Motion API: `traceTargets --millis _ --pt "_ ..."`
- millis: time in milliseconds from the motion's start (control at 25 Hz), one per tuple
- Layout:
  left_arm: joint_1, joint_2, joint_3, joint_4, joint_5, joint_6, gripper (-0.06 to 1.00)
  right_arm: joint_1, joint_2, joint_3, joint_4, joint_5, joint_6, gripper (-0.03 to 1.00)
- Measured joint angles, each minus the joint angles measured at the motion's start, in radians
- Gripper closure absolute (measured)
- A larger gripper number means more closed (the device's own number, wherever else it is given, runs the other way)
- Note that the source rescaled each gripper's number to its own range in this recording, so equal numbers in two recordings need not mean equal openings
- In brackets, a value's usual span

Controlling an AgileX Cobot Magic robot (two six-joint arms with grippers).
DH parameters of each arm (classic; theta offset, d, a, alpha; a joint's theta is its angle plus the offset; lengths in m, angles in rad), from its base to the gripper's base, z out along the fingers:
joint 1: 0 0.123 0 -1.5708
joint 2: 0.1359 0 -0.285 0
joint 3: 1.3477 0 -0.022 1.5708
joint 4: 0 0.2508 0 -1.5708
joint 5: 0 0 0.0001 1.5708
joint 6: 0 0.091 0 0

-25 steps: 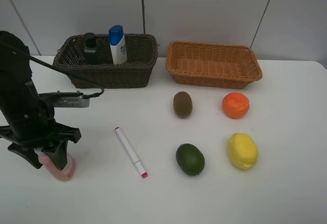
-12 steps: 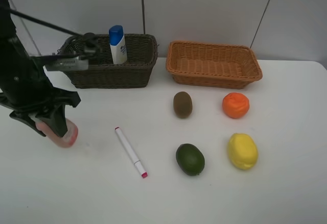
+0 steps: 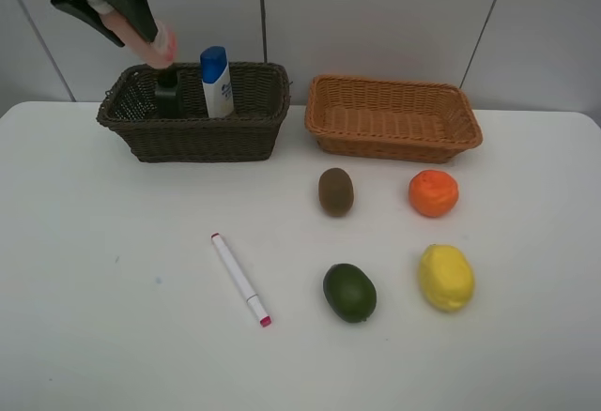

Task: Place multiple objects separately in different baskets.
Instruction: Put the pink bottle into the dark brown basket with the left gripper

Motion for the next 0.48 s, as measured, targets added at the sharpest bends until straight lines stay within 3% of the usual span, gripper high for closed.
traceTargets --millis 280,480 --pt "0.000 0.290 -0.441 0.030 0.017 -0.003 0.67 0.000 0.000 0.000 0.000 0.000 0.000 0.00" --pt "0.000 0.390 -0.532 0.126 0.017 -0.004 0.67 0.000 0.000 0.000 0.000 0.000 0.000 0.00"
